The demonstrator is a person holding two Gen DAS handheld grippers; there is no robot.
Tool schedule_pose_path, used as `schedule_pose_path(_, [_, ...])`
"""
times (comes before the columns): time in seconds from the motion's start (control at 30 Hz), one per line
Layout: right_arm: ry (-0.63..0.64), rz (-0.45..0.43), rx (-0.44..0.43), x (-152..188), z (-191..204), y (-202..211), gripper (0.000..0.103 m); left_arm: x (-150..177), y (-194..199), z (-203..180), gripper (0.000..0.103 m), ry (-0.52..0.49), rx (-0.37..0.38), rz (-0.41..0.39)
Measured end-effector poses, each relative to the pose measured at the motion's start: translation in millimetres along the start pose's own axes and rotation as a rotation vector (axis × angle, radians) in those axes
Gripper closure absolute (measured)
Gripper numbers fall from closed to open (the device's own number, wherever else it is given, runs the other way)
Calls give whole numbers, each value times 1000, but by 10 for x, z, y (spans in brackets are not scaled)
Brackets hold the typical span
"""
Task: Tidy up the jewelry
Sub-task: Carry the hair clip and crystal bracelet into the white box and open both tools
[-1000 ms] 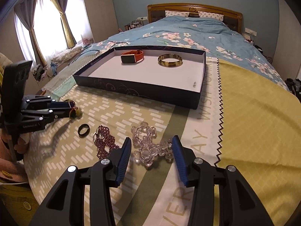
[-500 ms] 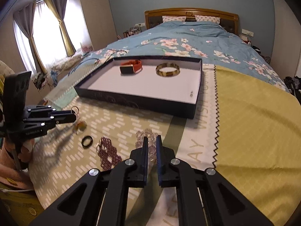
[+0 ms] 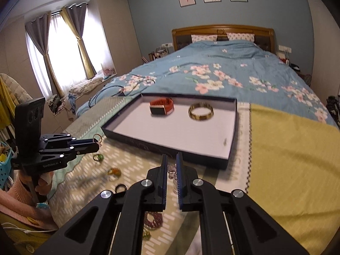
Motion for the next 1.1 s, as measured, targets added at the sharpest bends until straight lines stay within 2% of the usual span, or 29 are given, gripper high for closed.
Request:
schedule_pose_path(0.3, [41,-61,-9,-348,68,50,97,-226,100,2,89,-35,-18,-47])
schedule_pose_path(0.53, [66,-89,-11,-656,91,-98,97,-445,32,64,89,-61,-44,-59])
schedule_pose_path(1.1, [32,-22,-35,-932,119,-895,97,-675,-430,383,89,-30,-88,10])
Point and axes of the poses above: each gripper's, at about its wrist camera, not at the fingertips, and y roughly against the way its jaws point, z to its left, x to its underside, the point moved 7 cm from there along -y, roughly the way its jaws point, and after that the axes turned 7 degrees about x, right-handed, at the moved point
